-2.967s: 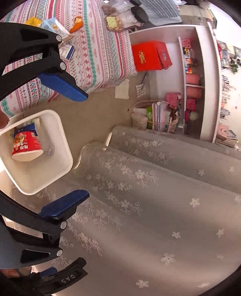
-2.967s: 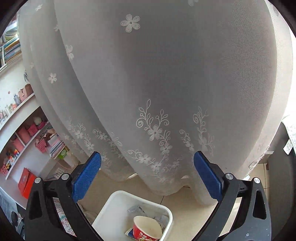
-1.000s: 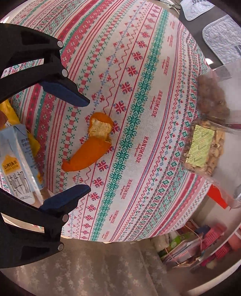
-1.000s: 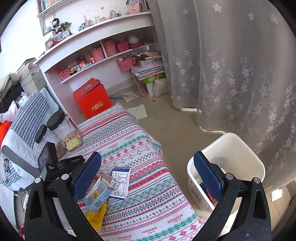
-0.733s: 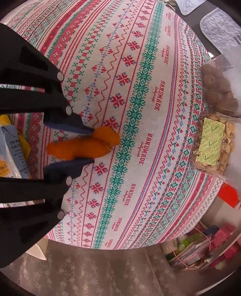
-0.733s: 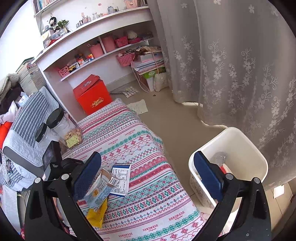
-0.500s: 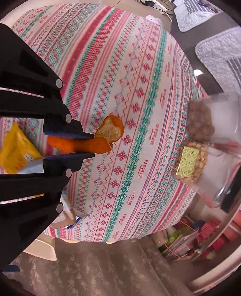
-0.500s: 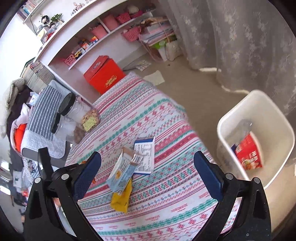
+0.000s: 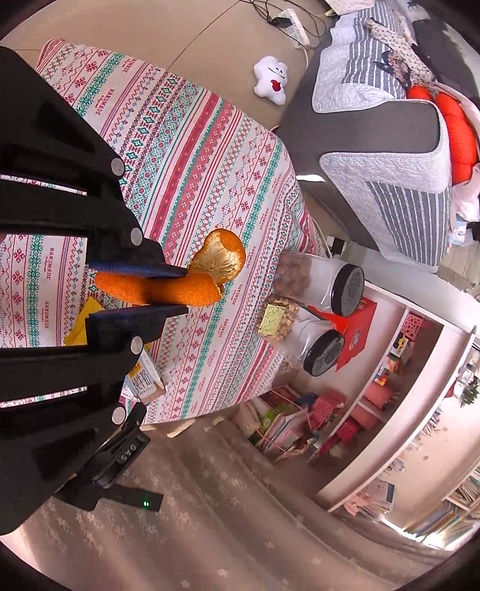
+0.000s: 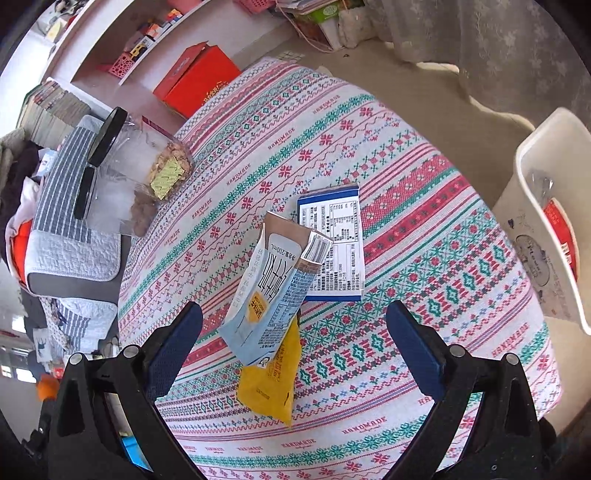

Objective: Collect trash
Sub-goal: 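Grasp the orange peel with the left gripper while the right grasps the white snack packet, then lift the orange peel with the left gripper while the right lifts the snack packet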

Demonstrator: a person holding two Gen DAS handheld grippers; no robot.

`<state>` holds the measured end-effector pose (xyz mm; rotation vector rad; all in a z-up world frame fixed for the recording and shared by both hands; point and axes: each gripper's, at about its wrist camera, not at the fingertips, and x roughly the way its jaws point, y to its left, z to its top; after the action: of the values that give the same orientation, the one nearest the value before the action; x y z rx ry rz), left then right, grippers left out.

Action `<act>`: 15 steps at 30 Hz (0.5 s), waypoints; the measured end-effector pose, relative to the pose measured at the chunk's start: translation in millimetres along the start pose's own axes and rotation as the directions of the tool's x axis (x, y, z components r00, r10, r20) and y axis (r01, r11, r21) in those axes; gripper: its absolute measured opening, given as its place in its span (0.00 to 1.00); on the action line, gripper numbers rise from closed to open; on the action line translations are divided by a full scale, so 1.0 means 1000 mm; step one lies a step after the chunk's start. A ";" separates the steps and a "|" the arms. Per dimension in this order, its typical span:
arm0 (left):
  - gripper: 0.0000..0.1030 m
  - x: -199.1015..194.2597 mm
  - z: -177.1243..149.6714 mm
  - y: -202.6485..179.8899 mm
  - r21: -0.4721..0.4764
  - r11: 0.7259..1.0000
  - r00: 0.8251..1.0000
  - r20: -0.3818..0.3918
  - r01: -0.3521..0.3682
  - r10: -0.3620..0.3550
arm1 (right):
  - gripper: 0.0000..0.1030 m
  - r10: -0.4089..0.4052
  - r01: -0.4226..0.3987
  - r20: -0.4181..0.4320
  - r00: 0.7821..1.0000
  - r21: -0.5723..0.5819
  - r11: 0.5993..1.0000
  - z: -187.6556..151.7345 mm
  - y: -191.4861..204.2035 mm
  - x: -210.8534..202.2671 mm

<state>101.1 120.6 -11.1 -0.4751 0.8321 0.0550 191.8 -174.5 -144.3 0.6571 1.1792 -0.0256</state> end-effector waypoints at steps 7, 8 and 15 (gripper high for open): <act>0.14 -0.004 0.001 0.007 0.045 0.999 0.999 0.011 -0.031 0.030 | 0.78 0.075 -0.072 -0.037 0.996 0.087 0.994 0.007 -0.005 0.036; 0.14 -0.001 -0.001 0.011 0.040 0.999 0.999 0.002 -0.035 0.035 | 0.77 0.079 -0.076 -0.035 0.996 0.089 0.993 0.008 -0.004 0.039; 0.14 0.011 -0.003 0.036 -0.007 0.997 0.997 -0.039 -0.074 0.074 | 0.41 0.073 -0.072 -0.050 0.996 0.025 0.997 0.007 0.014 0.051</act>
<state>98.5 150.0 -34.1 -0.4543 0.8875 0.1181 223.5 -150.5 -180.5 0.7241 1.2049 0.0396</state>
